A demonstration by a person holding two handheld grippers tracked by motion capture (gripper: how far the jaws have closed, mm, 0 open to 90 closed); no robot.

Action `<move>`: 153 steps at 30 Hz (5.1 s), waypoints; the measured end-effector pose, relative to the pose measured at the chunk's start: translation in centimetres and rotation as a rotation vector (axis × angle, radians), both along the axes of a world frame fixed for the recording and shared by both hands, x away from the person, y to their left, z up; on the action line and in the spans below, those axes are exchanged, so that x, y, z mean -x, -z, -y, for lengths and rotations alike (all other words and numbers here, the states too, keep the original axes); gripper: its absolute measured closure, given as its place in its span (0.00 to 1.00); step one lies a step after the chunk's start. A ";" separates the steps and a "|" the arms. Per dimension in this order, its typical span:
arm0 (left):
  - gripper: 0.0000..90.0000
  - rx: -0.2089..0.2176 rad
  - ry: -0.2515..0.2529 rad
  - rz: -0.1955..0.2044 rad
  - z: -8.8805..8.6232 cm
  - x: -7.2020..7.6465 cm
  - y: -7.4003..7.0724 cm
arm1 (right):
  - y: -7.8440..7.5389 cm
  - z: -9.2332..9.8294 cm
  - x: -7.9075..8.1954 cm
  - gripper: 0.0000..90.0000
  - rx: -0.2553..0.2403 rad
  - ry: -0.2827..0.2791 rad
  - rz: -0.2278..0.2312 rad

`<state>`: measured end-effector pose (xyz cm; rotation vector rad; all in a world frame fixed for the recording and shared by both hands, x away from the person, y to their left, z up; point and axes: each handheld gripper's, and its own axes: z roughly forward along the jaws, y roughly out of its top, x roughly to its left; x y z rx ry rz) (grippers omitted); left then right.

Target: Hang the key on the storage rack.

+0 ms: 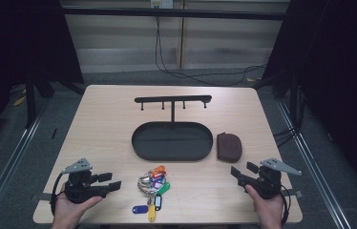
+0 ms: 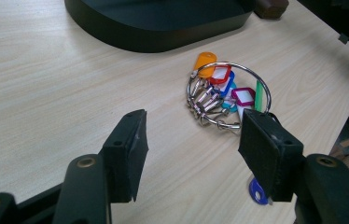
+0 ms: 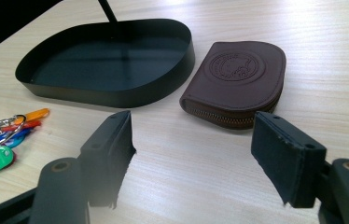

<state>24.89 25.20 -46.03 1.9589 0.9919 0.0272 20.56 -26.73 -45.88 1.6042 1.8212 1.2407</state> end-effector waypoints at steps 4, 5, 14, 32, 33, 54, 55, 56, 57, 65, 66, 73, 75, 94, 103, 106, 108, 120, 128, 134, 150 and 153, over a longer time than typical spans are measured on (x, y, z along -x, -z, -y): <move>0.47 0.001 0.000 0.000 0.1 0.0 -0.1 | 0.0 0.1 0.0 0.31 0.000 -0.002 0.001; 0.47 0.005 0.000 -0.002 0.1 0.0 -0.1 | 0.0 0.1 0.0 0.31 -0.008 -0.005 0.000; 0.53 0.045 0.044 -0.027 0.5 -0.1 -0.4 | 0.0 0.2 0.2 0.28 -0.027 -0.014 0.000; 0.67 -0.070 0.111 -0.039 3.2 -0.8 -3.1 | 0.1 -0.5 0.6 0.27 0.006 -0.029 -0.005; 0.67 -0.064 0.111 -0.045 3.3 -0.9 -3.3 | 0.1 -0.4 0.6 0.27 0.005 -0.027 -0.004; 0.70 -0.216 0.258 -0.110 8.3 -2.7 -6.0 | 0.1 -0.5 0.6 0.27 0.014 -0.030 -0.007; 0.70 -0.227 0.268 -0.108 8.5 -2.8 -6.1 | 0.2 -0.5 0.5 0.27 0.015 -0.031 -0.008; 0.70 -0.229 0.274 -0.113 8.7 -2.9 -6.1 | 0.2 -0.5 0.5 0.27 0.015 -0.031 -0.009; 0.70 -0.227 0.278 -0.120 8.9 -3.0 -6.1 | 0.2 -0.5 0.5 0.27 0.014 -0.031 -0.009; 0.77 -0.231 0.302 -0.146 10.1 -3.9 -6.8 | 0.2 -0.5 0.4 0.27 0.015 -0.033 -0.009; 0.77 -0.235 0.307 -0.152 10.3 -3.9 -6.9 | 0.2 -0.5 0.4 0.27 0.016 -0.033 -0.010; 0.75 -0.320 0.374 -0.172 11.8 -3.8 -6.9 | 0.2 -0.5 0.4 0.27 0.019 -0.030 -0.014; 0.76 -0.339 0.376 -0.182 12.3 -3.7 -6.8 | 0.2 -0.5 0.3 0.27 0.019 -0.030 -0.014; 0.79 -0.489 0.462 -0.257 16.2 -4.0 -6.0 | 0.2 -0.5 0.3 0.27 0.021 -0.029 -0.014; 0.74 -0.565 0.482 -0.286 17.8 -4.0 -4.8 | 0.2 -0.5 0.3 0.27 0.022 -0.030 -0.014; 0.75 -0.589 0.481 -0.311 18.2 -4.3 -4.1 | 0.2 -0.6 0.3 0.27 0.021 -0.030 -0.013; 0.75 -0.596 0.479 -0.322 18.4 -4.5 -3.7 | 0.2 -0.5 0.3 0.27 0.020 -0.029 -0.013; 0.85 -0.668 0.487 -0.352 19.4 -5.3 -1.8 | 0.2 -0.5 0.3 0.27 0.021 -0.029 -0.013; 0.91 -0.710 0.495 -0.370 20.0 -5.5 -1.0 | 0.2 -0.5 0.3 0.27 0.022 -0.031 -0.015; 0.90 -0.737 0.512 -0.381 20.5 -5.3 -0.6 | 0.2 -0.5 0.3 0.27 0.023 -0.031 -0.017; 0.96 -0.752 0.493 -0.331 19.7 -5.4 -2.7 | 0.3 -0.6 0.2 0.27 0.026 -0.031 -0.019; 0.97 -0.759 0.504 -0.327 19.4 -5.5 -3.2 | 0.2 -0.6 0.2 0.27 0.026 -0.031 -0.018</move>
